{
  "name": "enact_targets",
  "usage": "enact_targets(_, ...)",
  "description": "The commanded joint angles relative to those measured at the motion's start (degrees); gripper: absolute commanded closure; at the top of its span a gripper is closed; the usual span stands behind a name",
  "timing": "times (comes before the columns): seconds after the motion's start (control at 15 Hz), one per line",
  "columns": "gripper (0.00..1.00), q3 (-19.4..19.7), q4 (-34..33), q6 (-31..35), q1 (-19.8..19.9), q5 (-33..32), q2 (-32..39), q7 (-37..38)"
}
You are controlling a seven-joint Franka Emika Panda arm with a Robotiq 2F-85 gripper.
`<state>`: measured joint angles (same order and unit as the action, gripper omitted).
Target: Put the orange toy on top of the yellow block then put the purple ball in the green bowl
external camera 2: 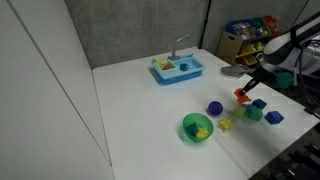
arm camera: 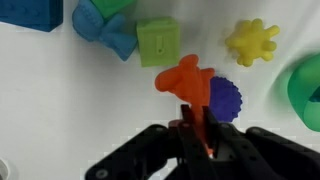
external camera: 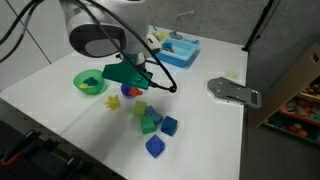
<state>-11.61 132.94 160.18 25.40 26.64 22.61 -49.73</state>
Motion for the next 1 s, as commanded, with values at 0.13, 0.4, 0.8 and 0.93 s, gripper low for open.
enact_targets(0.13, 0.94, -2.3, 0.5, 3.3, 2.8, 4.3, 1.0, -7.5)
enact_targets(0.4, 0.94, -4.7, 0.6, 6.3, 5.6, 6.8, 3.1, -12.6)
enact_targets(0.8, 0.95, -10.4, -0.8, 9.1, 11.7, 9.9, 7.7, -19.6)
enact_targets(0.93, 0.95, -12.5, -1.0, 9.7, 13.8, 10.7, 8.9, -21.6)
